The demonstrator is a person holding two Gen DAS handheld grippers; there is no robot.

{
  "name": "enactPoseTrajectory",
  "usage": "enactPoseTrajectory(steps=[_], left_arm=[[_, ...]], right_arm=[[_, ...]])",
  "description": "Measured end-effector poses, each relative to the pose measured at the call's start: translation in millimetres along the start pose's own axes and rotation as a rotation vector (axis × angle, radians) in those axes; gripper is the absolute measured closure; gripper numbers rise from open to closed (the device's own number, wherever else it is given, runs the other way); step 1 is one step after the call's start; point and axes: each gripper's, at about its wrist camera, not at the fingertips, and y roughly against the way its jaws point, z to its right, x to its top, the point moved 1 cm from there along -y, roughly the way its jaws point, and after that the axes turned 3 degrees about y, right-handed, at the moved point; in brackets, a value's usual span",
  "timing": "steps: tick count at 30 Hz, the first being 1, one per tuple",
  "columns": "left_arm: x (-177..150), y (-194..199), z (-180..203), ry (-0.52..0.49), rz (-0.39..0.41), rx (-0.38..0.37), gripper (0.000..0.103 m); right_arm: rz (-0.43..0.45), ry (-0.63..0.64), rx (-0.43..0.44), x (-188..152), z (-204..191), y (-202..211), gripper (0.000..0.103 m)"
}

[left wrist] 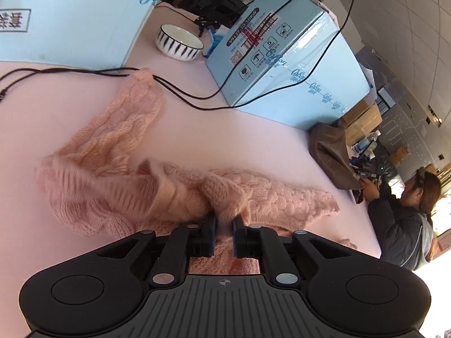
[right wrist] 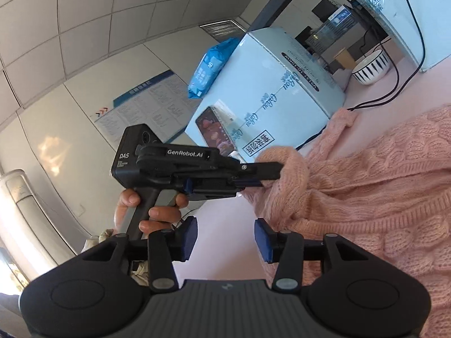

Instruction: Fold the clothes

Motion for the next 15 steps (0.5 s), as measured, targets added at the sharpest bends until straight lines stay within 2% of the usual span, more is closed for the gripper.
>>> enactPoseTrajectory(steps=[1,2,3,5,9,12,15], left_arm=[[5.1,-10.6,-1.6,0.021,-0.021,-0.016,0.054],[9.8,-19.1,-3.8,0.051,-0.043,-0.032,0.032],[12.2,-22.1,-4.7,0.072,-0.047,-0.045,0.026],[15.0,-20.4,-3.3,0.099,-0.043,-0.053,0.021],[16.3,-0.9,4.6,0.108,-0.010,-0.053,0.009],[11.8,26.8,10.0,0.059,0.038,-0.087,0.005],[-2.5,45.9,11.6,0.072,0.045,-0.151,0.003]], right_arm=[[-0.016,-0.008,-0.015,-0.2,2.1,-1.4,0.047],[-0.037,-0.021,-0.036,-0.6,4.5,-4.3,0.039],[-0.059,-0.035,-0.058,-1.0,6.9,-7.3,0.034],[-0.086,-0.066,-0.110,-0.8,13.5,-12.2,0.033],[-0.096,-0.054,-0.155,-1.3,15.8,-16.0,0.037],[-0.036,-0.094,-0.172,1.6,21.8,-8.4,0.036],[0.015,-0.171,-0.170,4.2,33.7,-0.2,0.039]])
